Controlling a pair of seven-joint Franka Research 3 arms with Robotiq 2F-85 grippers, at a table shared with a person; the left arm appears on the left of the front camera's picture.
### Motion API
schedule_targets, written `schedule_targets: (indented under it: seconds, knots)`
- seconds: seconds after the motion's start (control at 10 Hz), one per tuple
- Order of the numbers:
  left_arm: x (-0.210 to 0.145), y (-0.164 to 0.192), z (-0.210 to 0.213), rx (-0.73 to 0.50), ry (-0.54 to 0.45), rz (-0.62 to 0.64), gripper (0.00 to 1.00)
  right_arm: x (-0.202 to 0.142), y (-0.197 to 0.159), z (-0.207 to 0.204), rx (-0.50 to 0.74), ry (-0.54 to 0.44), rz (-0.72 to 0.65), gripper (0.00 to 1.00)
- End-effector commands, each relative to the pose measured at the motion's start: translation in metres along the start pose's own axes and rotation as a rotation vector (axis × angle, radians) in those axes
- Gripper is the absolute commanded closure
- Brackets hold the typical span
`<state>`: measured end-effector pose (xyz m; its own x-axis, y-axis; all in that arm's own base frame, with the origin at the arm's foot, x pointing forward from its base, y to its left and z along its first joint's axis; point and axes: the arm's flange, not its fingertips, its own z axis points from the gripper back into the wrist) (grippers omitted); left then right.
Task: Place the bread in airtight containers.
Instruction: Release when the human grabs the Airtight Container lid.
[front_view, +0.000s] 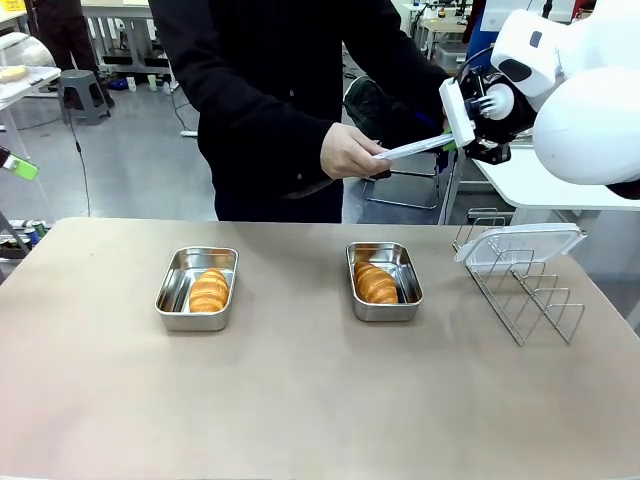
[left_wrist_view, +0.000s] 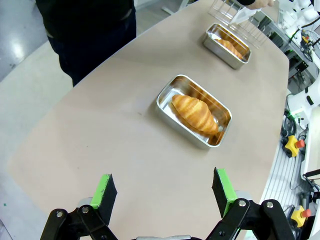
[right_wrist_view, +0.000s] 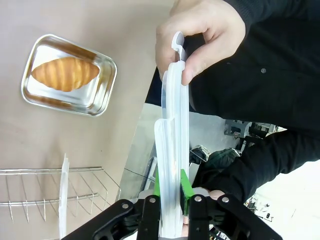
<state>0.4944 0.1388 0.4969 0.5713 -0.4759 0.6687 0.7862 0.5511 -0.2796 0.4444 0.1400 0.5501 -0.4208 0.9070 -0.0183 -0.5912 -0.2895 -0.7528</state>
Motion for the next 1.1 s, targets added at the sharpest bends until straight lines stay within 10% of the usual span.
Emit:
schedule_targets:
  seconds: [0.0, 0.4, 0.5, 0.6, 0.7, 0.8, 0.9, 1.0]
  knots:
    - [0.001, -0.003, 0.000, -0.001, 0.009, -0.010, 0.00, -0.001, 0.001, 0.005, -0.010, -0.004, -0.011, 1.00]
    - [0.001, -0.003, 0.000, -0.001, 0.009, -0.010, 0.00, -0.001, 0.001, 0.005, -0.010, -0.004, -0.011, 1.00]
    - [0.001, -0.003, 0.000, -0.001, 0.009, -0.010, 0.00, 0.000, 0.000, 0.000, -0.001, 0.000, 0.000, 0.29]
    - [0.001, -0.003, 0.000, -0.001, 0.009, -0.010, 0.00, 0.002, -0.006, 0.010, 0.004, 0.001, -0.055, 0.29]
    - [0.001, -0.003, 0.000, -0.001, 0.009, -0.010, 0.00, 0.000, -0.015, 0.024, -0.033, 0.004, -0.116, 0.00]
    - [0.001, -0.003, 0.000, -0.001, 0.009, -0.010, 0.00, -0.008, -0.022, 0.033, -0.033, -0.046, -0.211, 0.27]
    - [0.001, -0.003, 0.000, -0.001, 0.009, -0.010, 0.00, -0.023, -0.028, 0.040, 0.000, -0.116, -0.389, 0.00]
    - [0.001, -0.003, 0.000, -0.001, 0.009, -0.010, 0.00, -0.042, -0.029, 0.048, 0.026, -0.213, -0.516, 0.00]
